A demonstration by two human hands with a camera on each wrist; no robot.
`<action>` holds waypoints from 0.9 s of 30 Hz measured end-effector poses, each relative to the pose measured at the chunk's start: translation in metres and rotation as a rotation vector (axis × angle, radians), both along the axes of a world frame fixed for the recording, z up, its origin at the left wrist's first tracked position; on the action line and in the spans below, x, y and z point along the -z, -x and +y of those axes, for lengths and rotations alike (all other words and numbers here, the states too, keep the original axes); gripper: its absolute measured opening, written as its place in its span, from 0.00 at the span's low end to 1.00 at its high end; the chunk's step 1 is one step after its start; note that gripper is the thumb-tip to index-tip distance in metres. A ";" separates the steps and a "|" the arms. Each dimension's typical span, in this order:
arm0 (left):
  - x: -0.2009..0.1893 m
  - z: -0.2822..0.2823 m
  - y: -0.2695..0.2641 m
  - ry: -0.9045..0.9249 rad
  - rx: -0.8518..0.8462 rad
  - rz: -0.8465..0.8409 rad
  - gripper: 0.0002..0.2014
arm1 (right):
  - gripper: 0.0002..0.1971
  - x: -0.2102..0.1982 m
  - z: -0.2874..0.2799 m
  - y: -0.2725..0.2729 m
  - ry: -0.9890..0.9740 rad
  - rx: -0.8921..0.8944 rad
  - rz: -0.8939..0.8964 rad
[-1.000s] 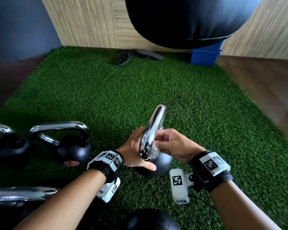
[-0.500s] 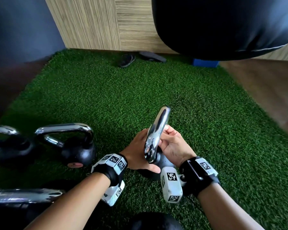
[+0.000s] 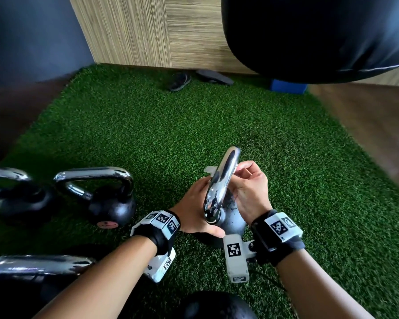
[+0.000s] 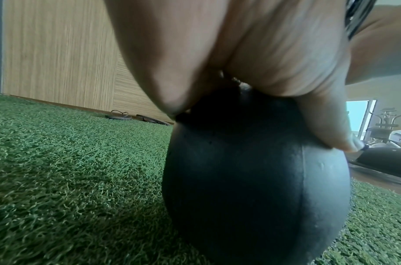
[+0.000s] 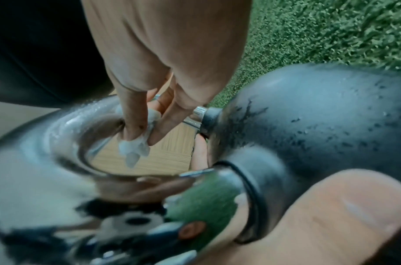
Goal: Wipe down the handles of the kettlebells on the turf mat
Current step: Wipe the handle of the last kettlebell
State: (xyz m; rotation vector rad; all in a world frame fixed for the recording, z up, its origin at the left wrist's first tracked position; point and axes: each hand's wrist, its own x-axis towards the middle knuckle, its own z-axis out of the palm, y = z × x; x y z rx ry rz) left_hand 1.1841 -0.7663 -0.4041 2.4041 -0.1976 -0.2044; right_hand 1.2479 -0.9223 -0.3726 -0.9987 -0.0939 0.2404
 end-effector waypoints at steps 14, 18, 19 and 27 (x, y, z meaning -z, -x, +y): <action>-0.011 -0.001 0.002 0.122 0.088 -0.077 0.65 | 0.12 -0.002 0.003 -0.022 0.645 0.451 -0.154; -0.005 -0.004 0.000 0.016 0.039 -0.020 0.59 | 0.11 -0.005 0.008 -0.028 0.741 0.444 -0.057; -0.004 -0.003 -0.001 -0.008 0.044 -0.015 0.57 | 0.11 -0.005 0.009 -0.029 0.762 0.441 -0.049; -0.031 -0.005 0.006 -0.051 0.044 0.115 0.71 | 0.12 0.002 0.009 -0.032 0.990 0.313 -0.046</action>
